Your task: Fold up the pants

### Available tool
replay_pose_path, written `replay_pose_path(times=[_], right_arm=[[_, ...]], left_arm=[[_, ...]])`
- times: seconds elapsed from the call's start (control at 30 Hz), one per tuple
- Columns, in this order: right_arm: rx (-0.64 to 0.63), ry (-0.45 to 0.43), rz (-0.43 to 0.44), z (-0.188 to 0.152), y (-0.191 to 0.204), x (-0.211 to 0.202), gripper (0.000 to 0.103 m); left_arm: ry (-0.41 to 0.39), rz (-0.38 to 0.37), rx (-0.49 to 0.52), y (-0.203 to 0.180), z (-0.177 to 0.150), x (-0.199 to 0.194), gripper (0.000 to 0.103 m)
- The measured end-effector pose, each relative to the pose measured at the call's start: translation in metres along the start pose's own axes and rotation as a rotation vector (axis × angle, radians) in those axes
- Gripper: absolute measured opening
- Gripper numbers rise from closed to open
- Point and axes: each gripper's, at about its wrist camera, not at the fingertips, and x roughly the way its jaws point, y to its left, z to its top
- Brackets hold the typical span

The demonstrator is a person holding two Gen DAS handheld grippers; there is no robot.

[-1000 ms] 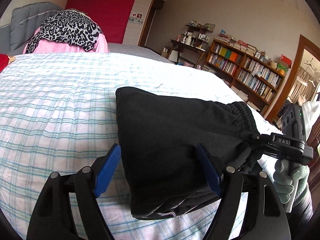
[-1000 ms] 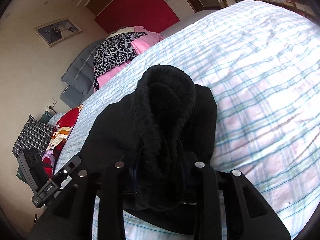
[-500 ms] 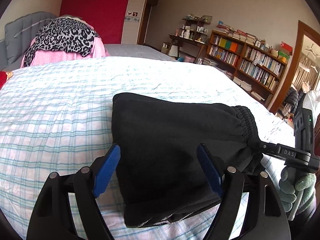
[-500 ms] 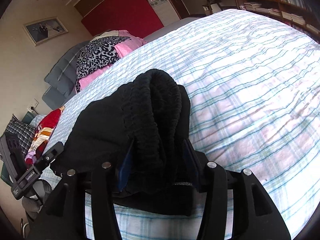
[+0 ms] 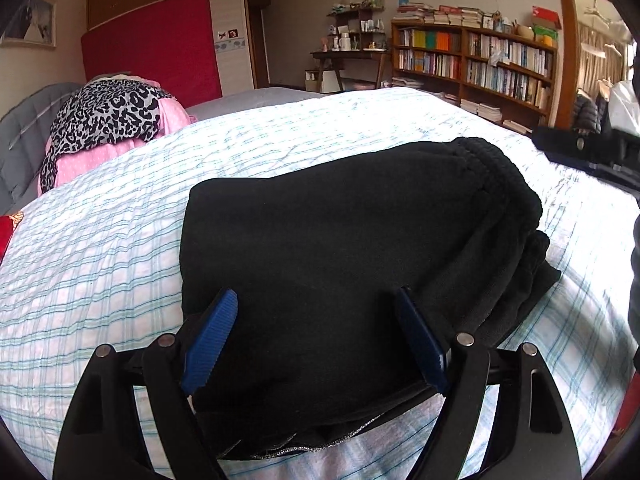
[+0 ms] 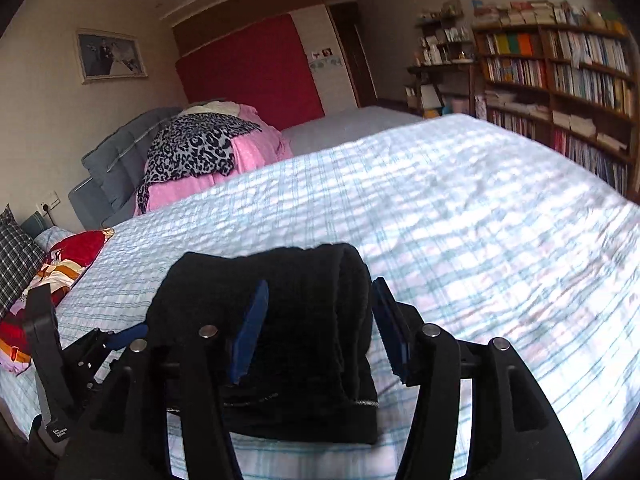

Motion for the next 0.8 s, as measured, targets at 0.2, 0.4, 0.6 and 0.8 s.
replay_pose_path(times=[0.2,0.4,0.6,0.8], right_arm=[[-0.240,0.071,0.138,0.015,0.055,0.051,0.056],[-0.263,0.225,-0.042,-0.011,0.035,0.114,0.056],[-0.151,0.270,0.004,-0.025,0.000,0.114,0.056],[-0.154,0.252,0.007,-0.023,0.002,0.108,0.056]], left_arm=[[-0.004,-0.013,0.005,-0.001,-0.002,-0.003,0.080],[0.003,-0.064,0.027,-0.006,-0.009,-0.005,0.080],[0.016,-0.104,0.077,-0.014,-0.012,-0.002,0.080],[0.025,-0.118,0.073,-0.013,-0.013,0.002,0.081]])
